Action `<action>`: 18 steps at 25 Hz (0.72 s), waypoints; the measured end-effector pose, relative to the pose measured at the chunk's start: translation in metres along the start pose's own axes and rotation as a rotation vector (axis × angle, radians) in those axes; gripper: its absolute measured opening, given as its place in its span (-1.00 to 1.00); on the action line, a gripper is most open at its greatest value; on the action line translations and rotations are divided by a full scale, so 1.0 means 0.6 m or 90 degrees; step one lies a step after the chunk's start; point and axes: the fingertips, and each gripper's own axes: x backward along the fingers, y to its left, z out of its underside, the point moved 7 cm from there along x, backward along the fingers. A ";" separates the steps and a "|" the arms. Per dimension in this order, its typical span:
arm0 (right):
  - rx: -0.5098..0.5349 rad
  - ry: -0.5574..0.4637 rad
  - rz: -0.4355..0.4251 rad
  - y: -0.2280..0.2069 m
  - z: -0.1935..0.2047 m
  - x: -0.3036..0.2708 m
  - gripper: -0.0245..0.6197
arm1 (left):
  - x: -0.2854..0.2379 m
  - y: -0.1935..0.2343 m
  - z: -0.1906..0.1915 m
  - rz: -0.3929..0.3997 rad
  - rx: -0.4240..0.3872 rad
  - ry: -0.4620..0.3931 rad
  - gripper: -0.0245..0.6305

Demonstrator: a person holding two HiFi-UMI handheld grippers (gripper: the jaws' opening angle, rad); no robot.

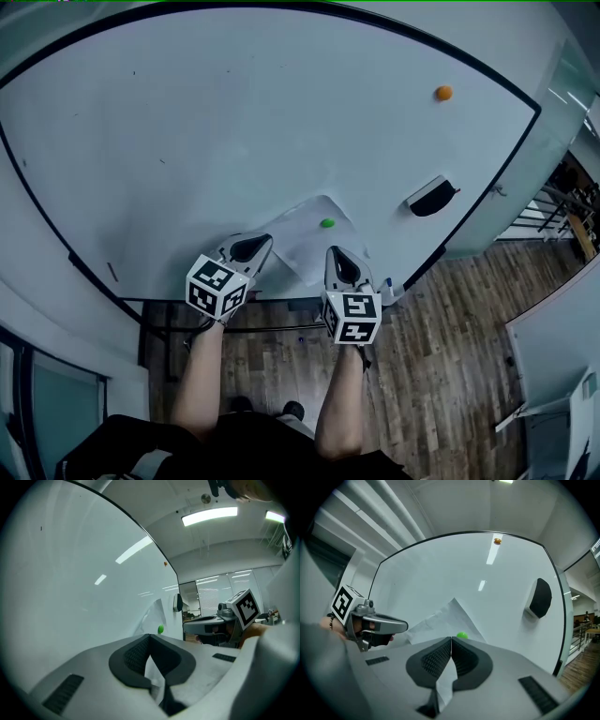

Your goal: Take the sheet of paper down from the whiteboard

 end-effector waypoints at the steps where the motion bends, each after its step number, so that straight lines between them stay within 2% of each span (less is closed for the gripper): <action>1: 0.000 -0.001 -0.002 -0.005 0.000 0.000 -0.85 | -0.004 -0.004 -0.002 -0.004 -0.005 0.003 -0.86; 9: -0.020 -0.009 -0.018 -0.034 0.007 -0.012 -0.85 | -0.022 -0.022 -0.027 -0.039 -0.043 0.009 -0.86; 14: -0.017 -0.007 -0.036 -0.045 0.011 -0.026 -0.85 | -0.025 -0.009 -0.038 -0.083 -0.050 0.005 -0.86; 18: -0.013 -0.006 -0.047 -0.051 0.013 -0.032 -0.85 | -0.028 -0.005 -0.045 -0.098 -0.062 0.011 -0.86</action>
